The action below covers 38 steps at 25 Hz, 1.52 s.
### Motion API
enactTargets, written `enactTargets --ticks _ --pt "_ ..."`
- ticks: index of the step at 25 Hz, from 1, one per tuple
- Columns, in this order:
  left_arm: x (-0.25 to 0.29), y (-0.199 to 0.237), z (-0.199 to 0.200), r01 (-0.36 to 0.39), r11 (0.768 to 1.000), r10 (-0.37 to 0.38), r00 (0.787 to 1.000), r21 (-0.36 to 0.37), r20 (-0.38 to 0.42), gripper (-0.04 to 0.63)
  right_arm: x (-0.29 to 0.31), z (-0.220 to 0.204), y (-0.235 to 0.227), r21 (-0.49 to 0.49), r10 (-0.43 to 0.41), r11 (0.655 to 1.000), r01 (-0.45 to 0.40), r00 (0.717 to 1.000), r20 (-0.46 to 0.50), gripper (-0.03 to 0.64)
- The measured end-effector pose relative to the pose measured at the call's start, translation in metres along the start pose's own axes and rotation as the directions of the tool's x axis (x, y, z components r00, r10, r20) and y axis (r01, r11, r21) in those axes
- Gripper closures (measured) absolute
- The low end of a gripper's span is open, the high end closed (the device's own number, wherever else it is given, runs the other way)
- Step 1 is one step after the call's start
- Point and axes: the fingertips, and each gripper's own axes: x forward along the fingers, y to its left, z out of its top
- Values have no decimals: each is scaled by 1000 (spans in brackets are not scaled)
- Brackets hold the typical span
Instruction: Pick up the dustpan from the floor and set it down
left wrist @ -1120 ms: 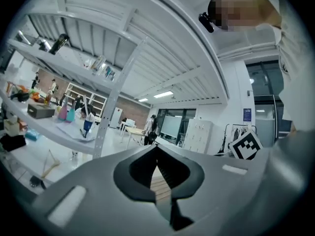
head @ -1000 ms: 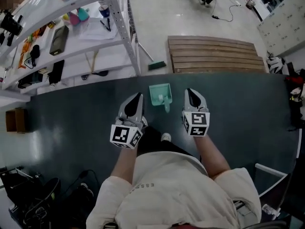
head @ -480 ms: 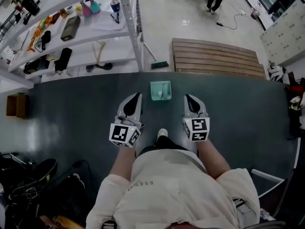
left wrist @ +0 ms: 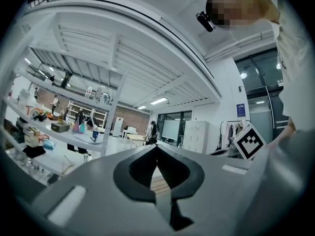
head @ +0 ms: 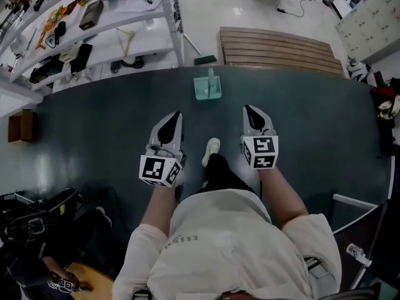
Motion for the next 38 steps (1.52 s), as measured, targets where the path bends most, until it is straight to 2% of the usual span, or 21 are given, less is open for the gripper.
enactTargets --ticks 6,11,15,22,33,38 --pt "-66 -41 0 6 1000 -6 1000 -5 15 586 -70 -22 24 23 2 1000 -2 1000 -3 626" --pt "-101 -68 4 31 999 -31 998 -13 50 586 -106 -32 43 89 33 995 -35 999 23 626" --pt "-115 -75 0 30 999 -29 999 -14 22 586 -125 -39 54 113 43 993 -46 999 24 626" --pt "-120 -79 -9 28 999 -28 1000 -39 1 586 -143 -38 62 86 63 994 -66 997 46 626" --pt "-124 -81 -6 12 1000 -12 1000 -26 7 586 -151 -33 68 62 84 994 -88 995 63 626" --pt "-125 -90 -9 32 999 -32 999 -14 -8 586 -157 -33 67 59 79 995 -83 994 70 626"
